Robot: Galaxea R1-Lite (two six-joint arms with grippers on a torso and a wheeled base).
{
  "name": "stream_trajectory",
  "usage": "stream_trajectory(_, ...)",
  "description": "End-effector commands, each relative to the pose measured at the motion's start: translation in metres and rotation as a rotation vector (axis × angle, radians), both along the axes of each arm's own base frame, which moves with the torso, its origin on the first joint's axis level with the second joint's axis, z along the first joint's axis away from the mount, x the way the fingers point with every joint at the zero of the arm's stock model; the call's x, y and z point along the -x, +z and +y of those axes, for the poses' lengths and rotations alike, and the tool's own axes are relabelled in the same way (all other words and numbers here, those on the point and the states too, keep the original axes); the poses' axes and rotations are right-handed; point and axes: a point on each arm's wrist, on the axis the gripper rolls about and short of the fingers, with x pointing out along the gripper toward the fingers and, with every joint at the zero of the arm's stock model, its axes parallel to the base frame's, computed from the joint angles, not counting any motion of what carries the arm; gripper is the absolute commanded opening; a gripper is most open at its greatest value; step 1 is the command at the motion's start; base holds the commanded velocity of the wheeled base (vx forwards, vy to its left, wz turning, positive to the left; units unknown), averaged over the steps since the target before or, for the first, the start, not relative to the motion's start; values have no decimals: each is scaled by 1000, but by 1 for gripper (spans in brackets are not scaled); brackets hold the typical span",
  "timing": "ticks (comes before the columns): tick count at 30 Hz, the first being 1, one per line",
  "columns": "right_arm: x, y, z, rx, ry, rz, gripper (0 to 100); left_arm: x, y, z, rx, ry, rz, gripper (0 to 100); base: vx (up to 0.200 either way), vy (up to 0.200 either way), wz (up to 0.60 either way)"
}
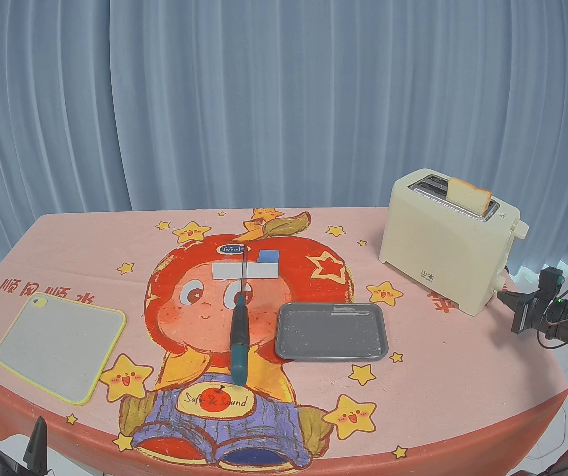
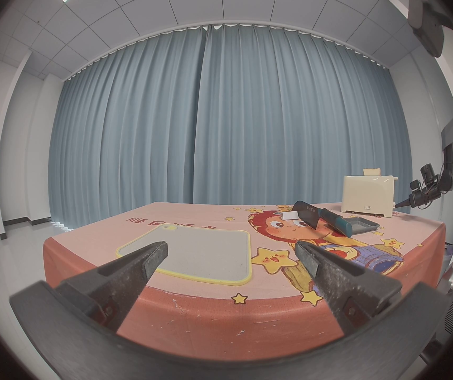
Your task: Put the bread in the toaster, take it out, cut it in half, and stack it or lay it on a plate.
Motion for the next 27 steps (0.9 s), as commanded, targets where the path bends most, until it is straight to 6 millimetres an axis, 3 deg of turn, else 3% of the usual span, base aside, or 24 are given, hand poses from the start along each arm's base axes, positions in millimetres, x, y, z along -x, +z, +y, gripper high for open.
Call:
stream_trajectory(1,4,6,2,3,5,-23,0,-1,-5,0,0,1,12,100,0,0,0)
stream_trajectory(27,23,35,6,20,14,-144,0,-1,-5,0,0,1,12,100,0,0,0)
